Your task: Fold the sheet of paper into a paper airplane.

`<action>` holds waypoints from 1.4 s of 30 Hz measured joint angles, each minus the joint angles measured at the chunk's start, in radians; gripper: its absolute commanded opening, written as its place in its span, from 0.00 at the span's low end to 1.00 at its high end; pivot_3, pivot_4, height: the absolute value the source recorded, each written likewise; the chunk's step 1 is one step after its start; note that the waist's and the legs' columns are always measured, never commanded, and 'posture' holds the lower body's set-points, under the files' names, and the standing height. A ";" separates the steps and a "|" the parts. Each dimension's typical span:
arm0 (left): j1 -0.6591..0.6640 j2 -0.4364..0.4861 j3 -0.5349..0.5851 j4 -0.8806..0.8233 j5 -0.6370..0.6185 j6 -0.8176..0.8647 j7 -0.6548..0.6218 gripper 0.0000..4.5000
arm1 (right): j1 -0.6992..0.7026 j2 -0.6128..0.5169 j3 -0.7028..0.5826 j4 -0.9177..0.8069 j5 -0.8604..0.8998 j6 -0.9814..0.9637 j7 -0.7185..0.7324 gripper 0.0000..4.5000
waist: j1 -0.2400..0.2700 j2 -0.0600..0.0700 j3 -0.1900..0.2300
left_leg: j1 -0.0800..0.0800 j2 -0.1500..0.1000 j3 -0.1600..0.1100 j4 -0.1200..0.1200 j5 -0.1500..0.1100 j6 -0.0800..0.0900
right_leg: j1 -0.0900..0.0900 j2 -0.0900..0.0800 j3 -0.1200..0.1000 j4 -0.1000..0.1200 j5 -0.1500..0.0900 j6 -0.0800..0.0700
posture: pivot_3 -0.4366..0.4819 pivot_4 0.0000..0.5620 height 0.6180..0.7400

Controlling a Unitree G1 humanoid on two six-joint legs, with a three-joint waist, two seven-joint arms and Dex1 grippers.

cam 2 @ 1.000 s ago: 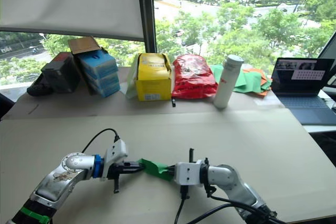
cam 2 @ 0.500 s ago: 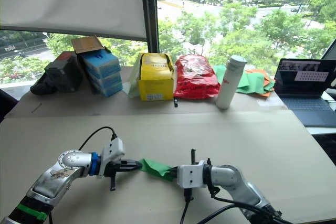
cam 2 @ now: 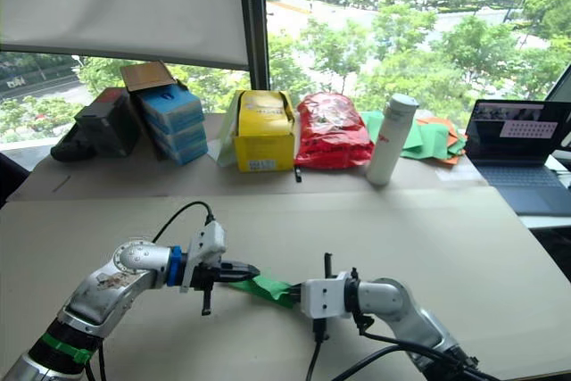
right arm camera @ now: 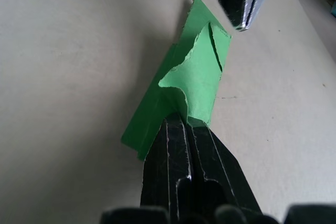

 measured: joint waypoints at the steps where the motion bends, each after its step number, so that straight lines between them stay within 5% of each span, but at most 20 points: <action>1: -0.001 -0.003 -0.006 0.012 0.011 -0.008 0.000 0.00 | 0.000 0.000 0.000 -0.002 0.002 0.006 0.003 0.00 | 0.000 0.000 0.000 | 0.000 0.000 0.000 0.000 0.000 0.000 | 0.000 0.000 0.000 0.000 0.000 0.000 | 0.48 0.27 1.00; 3: -0.004 -0.009 -0.014 0.031 0.024 -0.027 0.000 0.00 | -0.001 0.000 -0.001 -0.009 0.006 0.020 0.010 0.00 | 0.000 0.000 0.000 | 0.000 0.000 0.000 0.000 0.000 0.000 | 0.000 0.000 0.000 0.000 0.000 0.000 | 0.48 0.27 1.00; 11: -0.011 -0.033 -0.047 0.080 0.070 -0.086 -0.011 0.00 | -0.001 -0.018 -0.008 -0.101 0.018 0.123 0.054 0.56 | 0.000 0.000 0.000 | 0.000 0.000 0.000 0.000 -0.001 0.001 | 0.000 0.000 0.000 0.000 0.000 0.000 | 0.48 0.27 1.00; 18: -0.015 -0.038 -0.049 0.087 0.092 -0.111 -0.018 0.00 | -0.007 -0.057 -0.056 -0.322 0.242 0.494 0.159 0.56 | -0.001 0.000 0.000 | -0.002 0.001 -0.001 0.001 -0.003 0.005 | -0.002 -0.002 0.001 0.001 0.000 0.000 | 0.48 0.27 1.00; 21: -0.020 -0.035 -0.054 0.090 0.095 -0.115 -0.034 0.00 | -0.121 0.011 -0.134 -0.390 0.387 0.733 0.107 0.56 | -0.005 0.000 0.000 | -0.002 0.002 -0.001 0.000 -0.003 0.004 | -0.002 -0.003 0.002 0.001 0.000 -0.001 | 0.48 0.27 1.00; 29: -0.030 -0.040 -0.058 0.108 0.103 -0.136 -0.048 0.00 | -0.190 0.101 -0.017 -0.315 0.275 0.925 -0.092 0.01 | 0.002 0.000 0.000 | -0.004 -0.001 -0.001 0.001 0.000 0.000 | -0.003 -0.003 -0.001 0.000 0.001 0.000 | 0.48 0.27 1.00; 42: -0.063 -0.082 -0.064 0.168 0.142 -0.185 -0.033 0.00 | -0.179 0.078 0.092 -0.294 0.189 0.976 -0.101 0.01 | -0.001 0.000 0.000 | -0.004 -0.001 0.000 0.002 -0.002 0.005 | -0.002 -0.001 -0.002 0.000 0.001 0.001 | 0.48 0.27 1.00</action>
